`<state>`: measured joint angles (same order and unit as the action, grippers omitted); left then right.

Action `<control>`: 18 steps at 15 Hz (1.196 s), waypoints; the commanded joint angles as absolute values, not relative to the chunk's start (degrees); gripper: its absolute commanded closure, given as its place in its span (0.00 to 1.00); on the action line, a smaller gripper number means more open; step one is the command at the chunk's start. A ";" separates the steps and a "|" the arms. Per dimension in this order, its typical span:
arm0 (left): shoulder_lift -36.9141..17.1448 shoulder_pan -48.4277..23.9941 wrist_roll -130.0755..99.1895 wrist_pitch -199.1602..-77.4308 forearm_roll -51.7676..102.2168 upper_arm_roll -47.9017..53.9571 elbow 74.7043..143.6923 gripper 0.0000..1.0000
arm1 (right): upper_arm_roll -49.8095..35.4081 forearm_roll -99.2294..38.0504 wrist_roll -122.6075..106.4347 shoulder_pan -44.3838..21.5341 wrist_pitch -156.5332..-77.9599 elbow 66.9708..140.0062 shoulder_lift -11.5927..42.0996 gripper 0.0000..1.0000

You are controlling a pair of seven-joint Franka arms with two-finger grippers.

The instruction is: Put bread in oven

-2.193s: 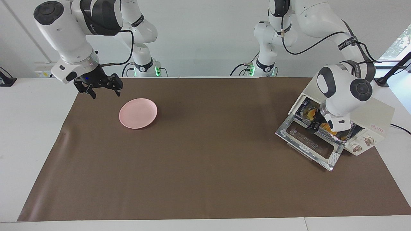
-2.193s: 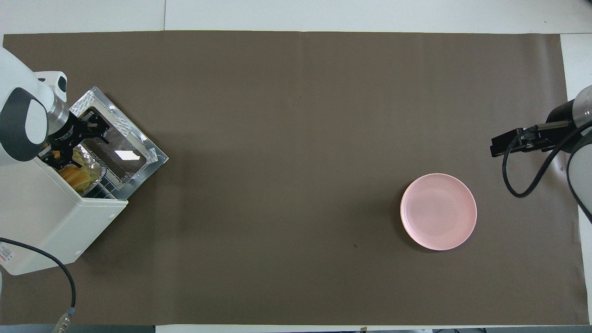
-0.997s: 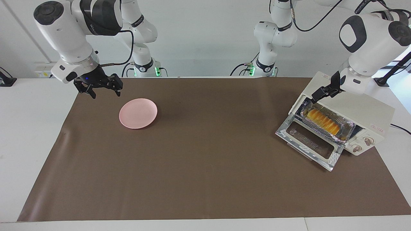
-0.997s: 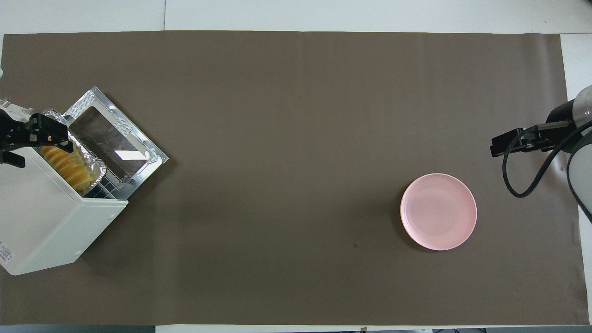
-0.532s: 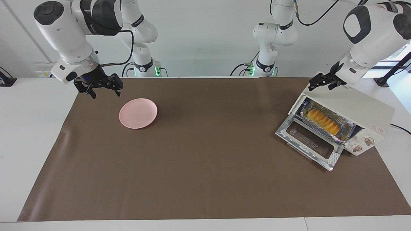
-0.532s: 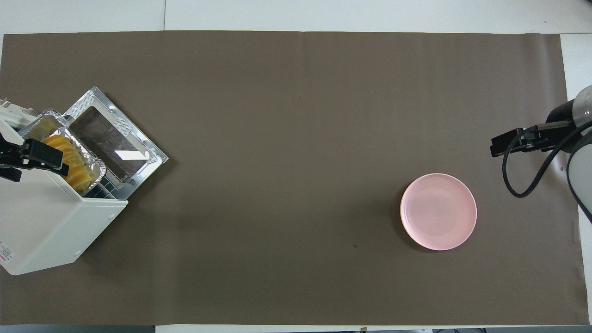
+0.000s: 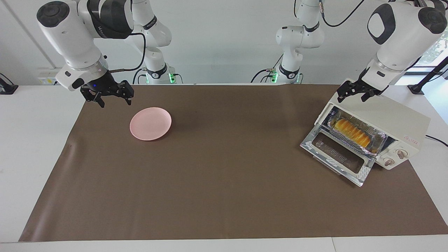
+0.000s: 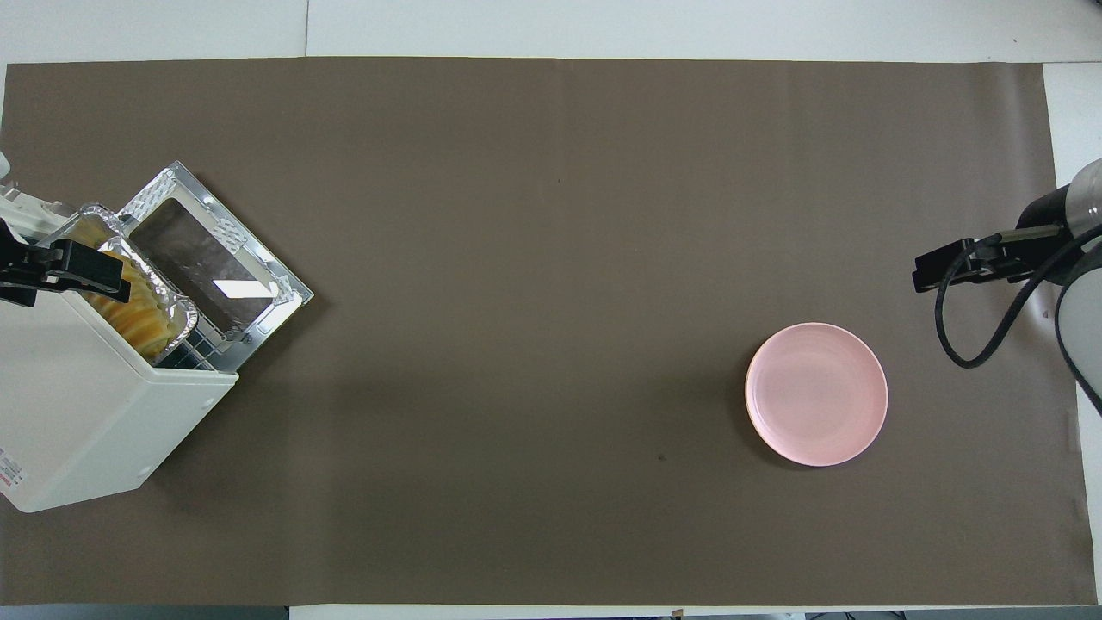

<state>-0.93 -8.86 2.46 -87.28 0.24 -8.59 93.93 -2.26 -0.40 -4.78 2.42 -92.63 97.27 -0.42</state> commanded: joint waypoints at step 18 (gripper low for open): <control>-0.09 -2.02 3.34 -90.35 -0.70 1.05 95.01 0.00 | -2.99 0.53 -5.80 3.25 -92.46 98.53 -1.76 0.00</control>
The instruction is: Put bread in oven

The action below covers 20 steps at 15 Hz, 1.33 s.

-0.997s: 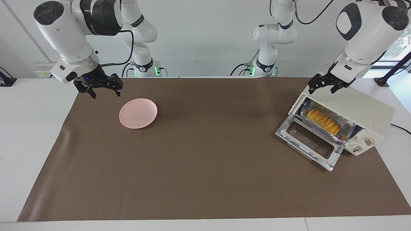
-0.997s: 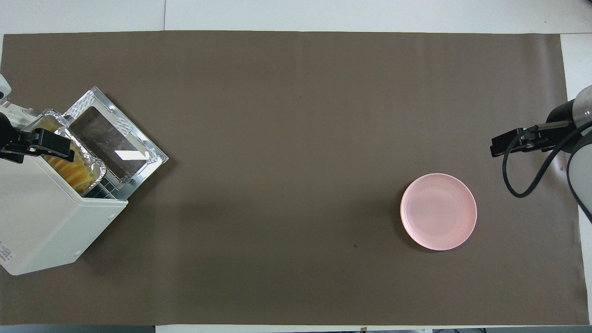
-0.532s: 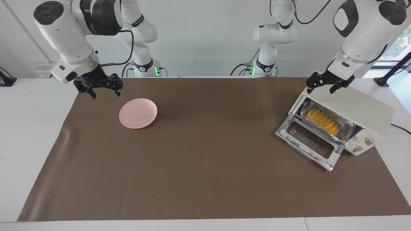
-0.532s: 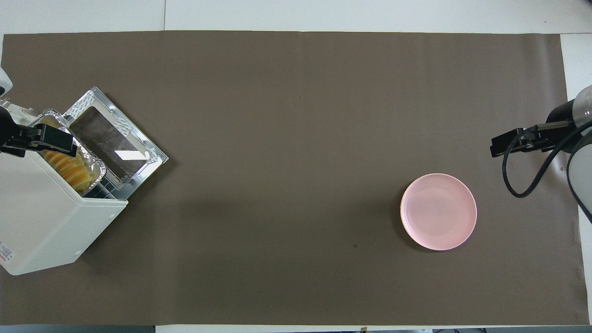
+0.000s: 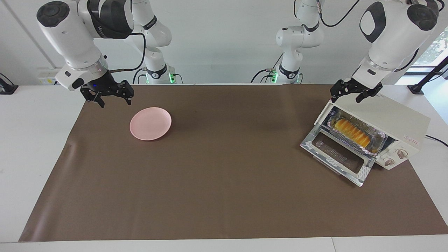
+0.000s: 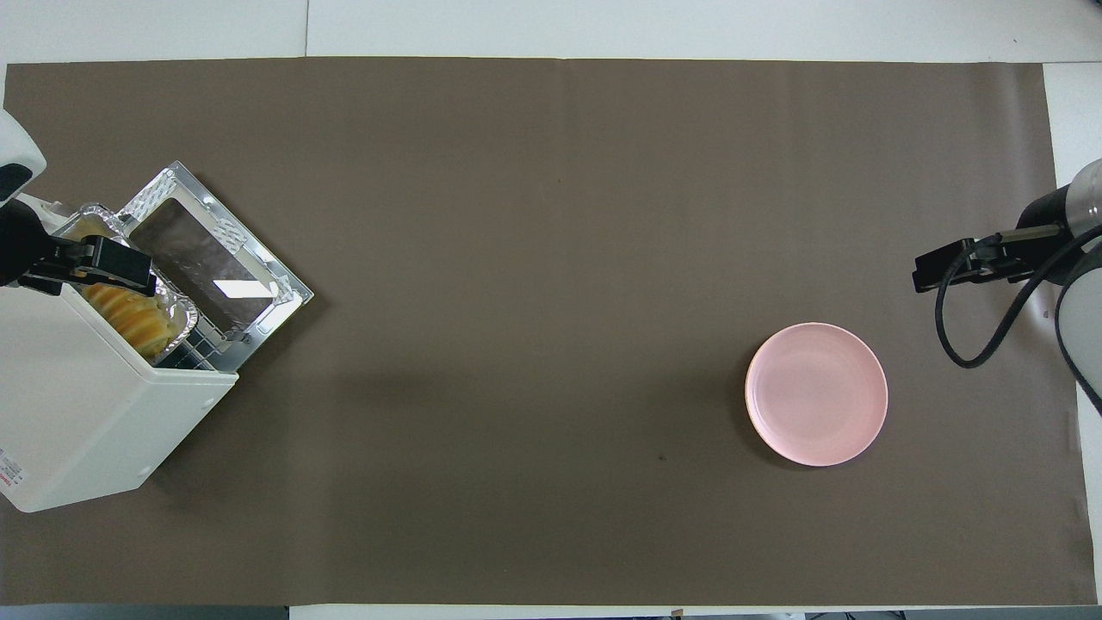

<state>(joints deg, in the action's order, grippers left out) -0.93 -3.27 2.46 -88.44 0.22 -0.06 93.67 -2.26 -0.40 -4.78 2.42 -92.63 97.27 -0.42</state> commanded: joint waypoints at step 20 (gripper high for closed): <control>-0.35 -2.64 3.52 -91.23 -0.62 0.88 94.66 0.00 | -2.99 0.53 -5.80 3.25 -92.46 98.53 -1.76 0.00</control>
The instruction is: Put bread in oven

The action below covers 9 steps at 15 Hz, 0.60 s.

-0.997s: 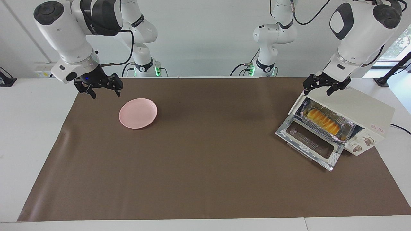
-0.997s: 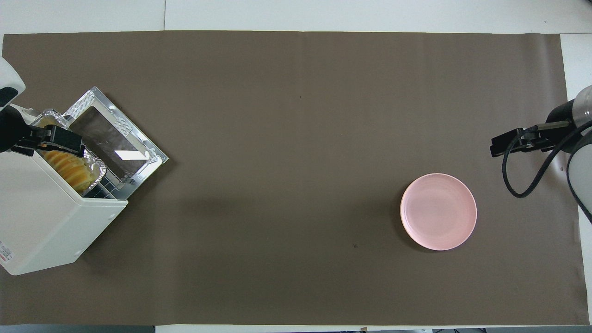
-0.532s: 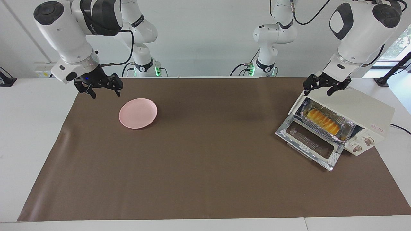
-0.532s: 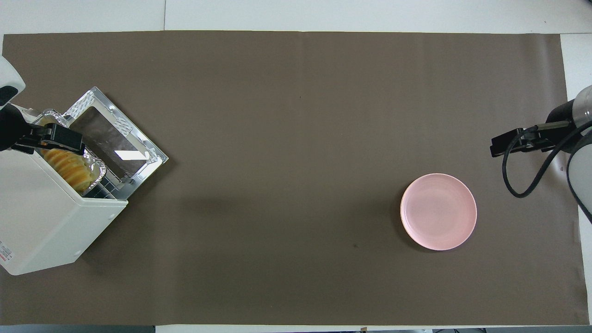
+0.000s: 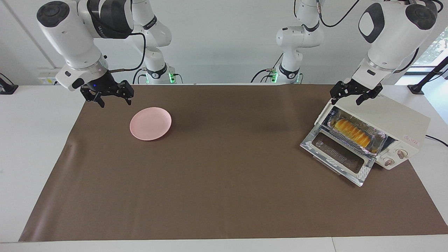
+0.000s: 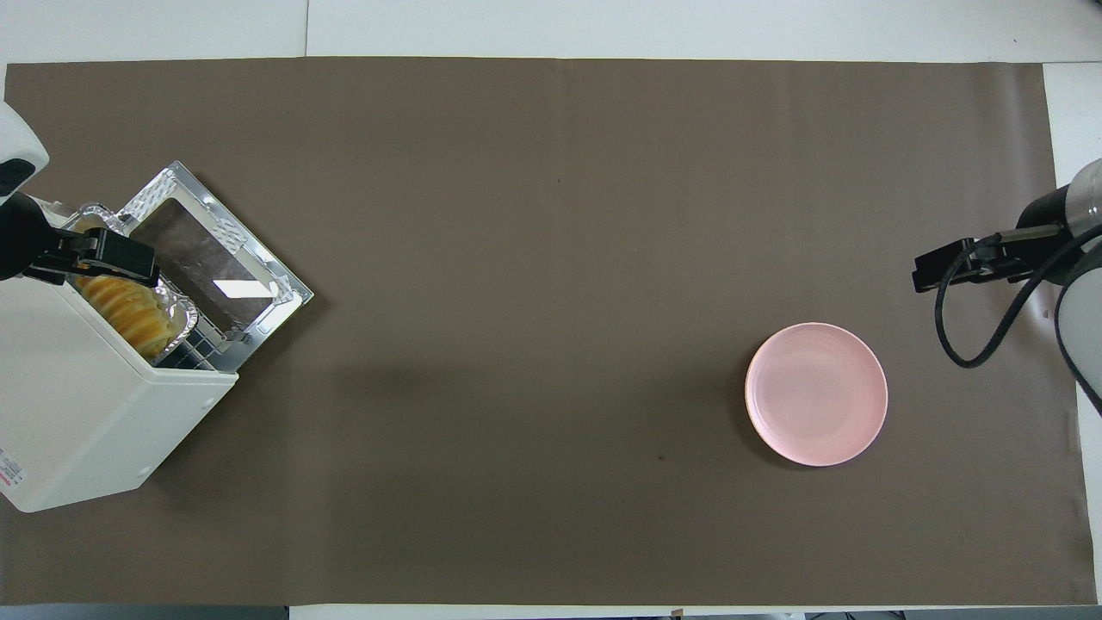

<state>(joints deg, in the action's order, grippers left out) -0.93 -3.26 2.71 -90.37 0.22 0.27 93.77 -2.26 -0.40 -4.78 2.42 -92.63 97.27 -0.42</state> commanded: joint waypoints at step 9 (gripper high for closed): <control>-0.44 -2.64 3.43 -91.85 -0.62 0.97 94.66 0.00 | -2.90 0.53 -5.80 3.25 -92.46 98.53 -1.76 0.00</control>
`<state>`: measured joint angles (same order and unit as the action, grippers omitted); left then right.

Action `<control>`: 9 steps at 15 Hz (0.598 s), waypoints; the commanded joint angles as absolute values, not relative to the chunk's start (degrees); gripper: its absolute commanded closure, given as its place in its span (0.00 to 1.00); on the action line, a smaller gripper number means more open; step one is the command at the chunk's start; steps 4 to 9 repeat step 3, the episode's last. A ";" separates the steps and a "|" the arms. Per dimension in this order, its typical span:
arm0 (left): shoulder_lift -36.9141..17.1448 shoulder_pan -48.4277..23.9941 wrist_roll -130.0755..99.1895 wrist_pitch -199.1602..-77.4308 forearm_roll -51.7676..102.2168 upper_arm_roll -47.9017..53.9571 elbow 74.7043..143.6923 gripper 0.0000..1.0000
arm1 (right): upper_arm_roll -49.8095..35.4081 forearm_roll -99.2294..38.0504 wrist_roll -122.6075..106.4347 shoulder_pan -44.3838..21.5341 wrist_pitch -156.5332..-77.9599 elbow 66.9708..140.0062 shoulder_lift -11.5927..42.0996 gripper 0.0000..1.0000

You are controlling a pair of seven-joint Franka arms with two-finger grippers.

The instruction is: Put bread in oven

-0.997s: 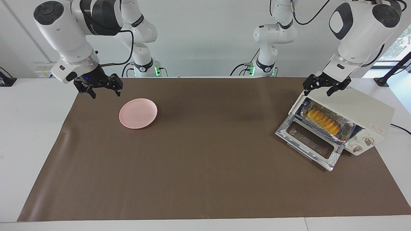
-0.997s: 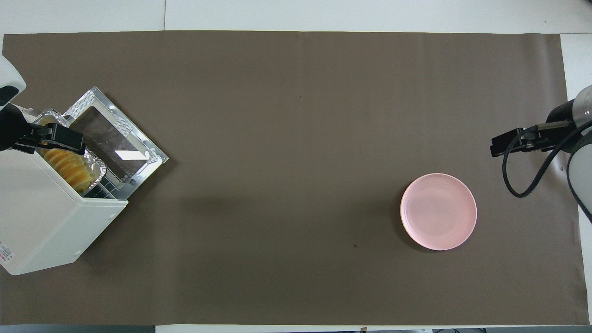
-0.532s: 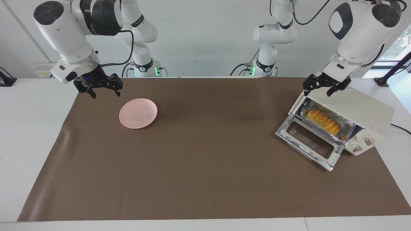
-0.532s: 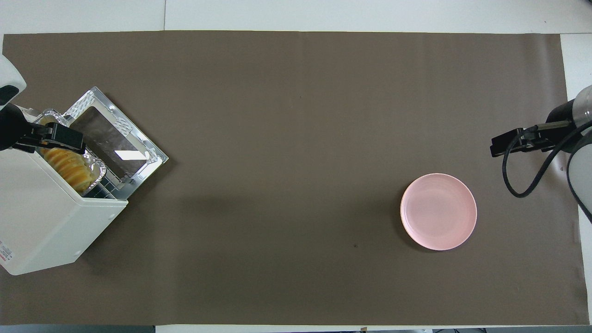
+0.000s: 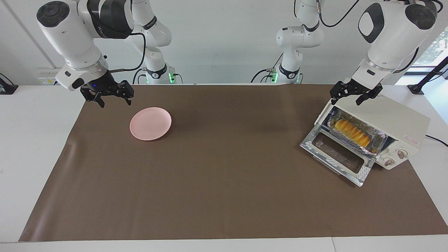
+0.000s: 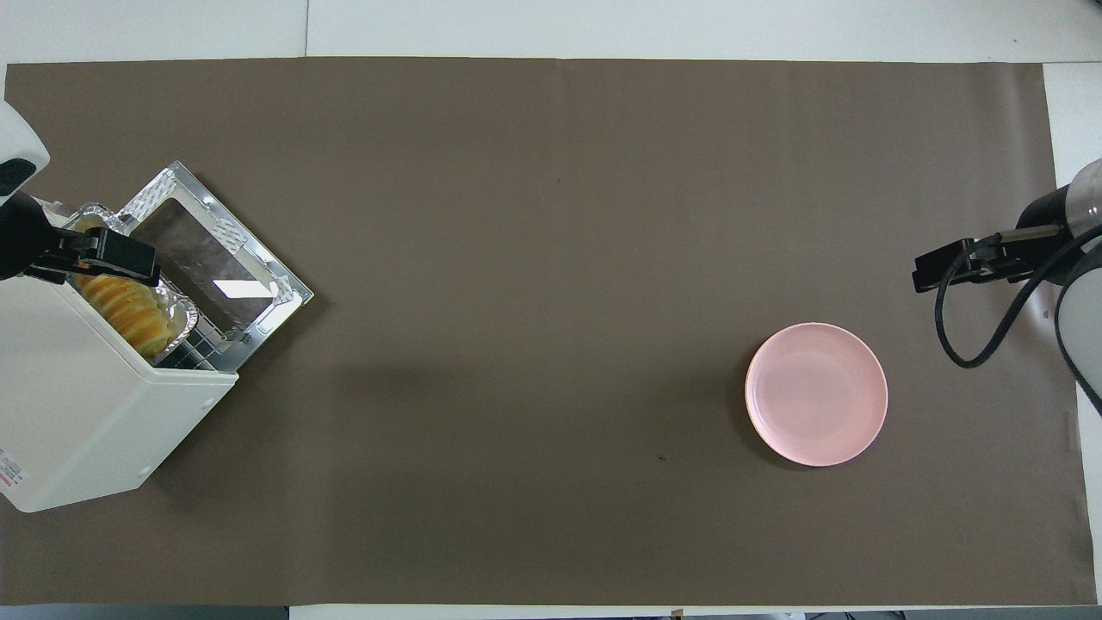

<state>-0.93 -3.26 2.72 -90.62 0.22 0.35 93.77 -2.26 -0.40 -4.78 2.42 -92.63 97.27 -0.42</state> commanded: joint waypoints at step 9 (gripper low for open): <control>-0.44 -2.64 3.34 -91.85 -0.62 0.97 94.66 0.00 | -2.90 0.53 -5.80 3.25 -92.46 98.53 -1.76 0.00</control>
